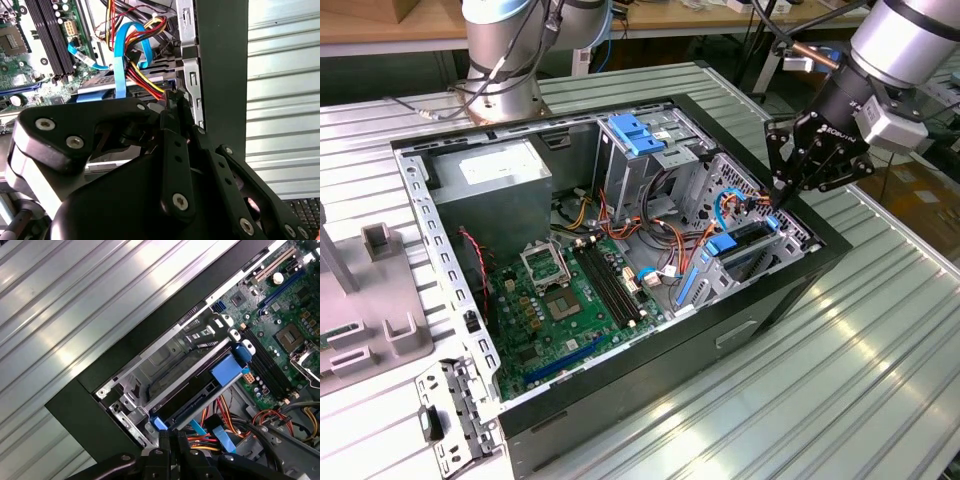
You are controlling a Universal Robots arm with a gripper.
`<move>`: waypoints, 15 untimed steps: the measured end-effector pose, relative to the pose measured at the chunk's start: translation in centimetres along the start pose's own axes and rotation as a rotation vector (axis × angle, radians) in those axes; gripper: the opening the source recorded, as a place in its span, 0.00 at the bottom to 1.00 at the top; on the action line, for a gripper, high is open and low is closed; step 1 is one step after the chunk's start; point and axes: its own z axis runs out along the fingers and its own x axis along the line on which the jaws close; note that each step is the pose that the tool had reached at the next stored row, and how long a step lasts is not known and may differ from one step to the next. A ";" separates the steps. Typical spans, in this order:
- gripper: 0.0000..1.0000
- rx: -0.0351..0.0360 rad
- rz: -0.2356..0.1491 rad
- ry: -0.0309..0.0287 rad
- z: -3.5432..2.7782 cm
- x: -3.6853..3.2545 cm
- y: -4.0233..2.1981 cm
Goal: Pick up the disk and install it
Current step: 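Insert the first disk wire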
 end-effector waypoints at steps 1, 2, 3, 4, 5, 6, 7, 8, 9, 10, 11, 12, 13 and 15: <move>0.17 0.0000 0.000 0.0000 0.00 -0.06 0.08; 0.17 -0.0001 0.000 0.0001 0.01 -0.16 0.26; 0.17 0.0000 0.000 0.0000 0.02 -0.22 0.44; 0.17 -0.0001 0.000 0.0001 0.02 -0.26 0.56; 0.17 0.0000 0.000 0.0000 0.03 -0.30 0.67; 0.17 0.0000 0.000 0.0000 0.04 -0.40 0.94; 0.17 0.0000 0.000 0.0000 0.05 -0.48 1.07; 0.17 0.0000 0.000 0.0000 0.06 -0.52 1.18; 0.17 0.0000 0.000 0.0000 0.07 -0.58 1.30; 0.17 0.0000 0.000 0.0000 0.10 -0.62 1.41; 0.17 0.0001 0.000 0.0000 0.17 -0.63 1.51; 0.17 0.0001 0.000 -0.0001 0.25 -0.62 1.55; 0.17 -0.0001 0.000 0.0001 0.41 -0.60 1.58; 0.17 -0.0001 0.000 0.0001 0.68 -0.64 1.65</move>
